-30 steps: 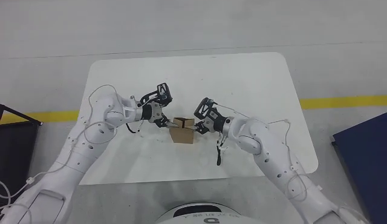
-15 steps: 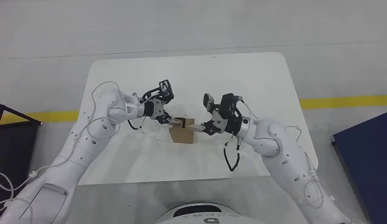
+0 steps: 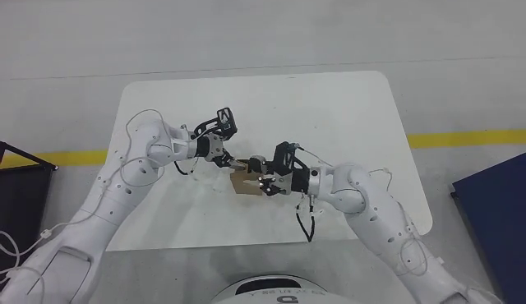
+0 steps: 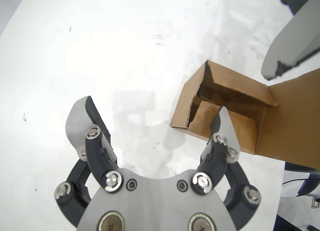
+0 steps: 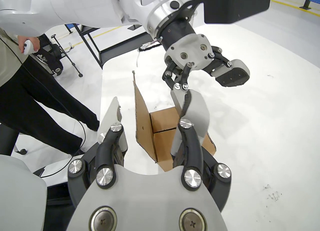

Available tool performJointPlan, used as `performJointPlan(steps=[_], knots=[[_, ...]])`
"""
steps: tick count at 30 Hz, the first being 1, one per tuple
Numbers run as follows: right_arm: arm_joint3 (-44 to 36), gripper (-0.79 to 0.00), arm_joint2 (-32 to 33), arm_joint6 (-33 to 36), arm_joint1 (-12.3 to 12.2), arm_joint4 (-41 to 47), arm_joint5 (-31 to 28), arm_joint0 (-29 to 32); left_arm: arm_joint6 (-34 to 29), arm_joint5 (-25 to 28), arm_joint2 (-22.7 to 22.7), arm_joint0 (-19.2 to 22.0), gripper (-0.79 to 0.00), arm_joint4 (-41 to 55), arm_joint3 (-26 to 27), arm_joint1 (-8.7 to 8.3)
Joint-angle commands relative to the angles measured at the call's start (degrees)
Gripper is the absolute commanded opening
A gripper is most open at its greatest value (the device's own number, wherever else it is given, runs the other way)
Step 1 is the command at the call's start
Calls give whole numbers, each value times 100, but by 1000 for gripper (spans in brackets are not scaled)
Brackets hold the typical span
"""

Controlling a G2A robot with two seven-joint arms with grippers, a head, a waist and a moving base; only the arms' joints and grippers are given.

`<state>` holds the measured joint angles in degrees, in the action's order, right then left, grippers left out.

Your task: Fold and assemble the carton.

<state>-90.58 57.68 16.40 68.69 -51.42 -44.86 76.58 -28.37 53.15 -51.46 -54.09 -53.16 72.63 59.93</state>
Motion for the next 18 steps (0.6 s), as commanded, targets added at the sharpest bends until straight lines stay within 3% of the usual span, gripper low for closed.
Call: performJointPlan(steps=[1, 7, 18], knots=[[155, -677, -41, -45, 8, 29, 14, -28, 21, -16, -7, -8, 0, -1, -2, -3], [526, -751, -207, -102, 48, 49, 150, -171, 61, -62, -55, -58, 0, -16, 27, -27], [630, -711, -339, -66, 70, 8, 277, -338, 692, -524, -857, -383, 0, 185, 28, -206]])
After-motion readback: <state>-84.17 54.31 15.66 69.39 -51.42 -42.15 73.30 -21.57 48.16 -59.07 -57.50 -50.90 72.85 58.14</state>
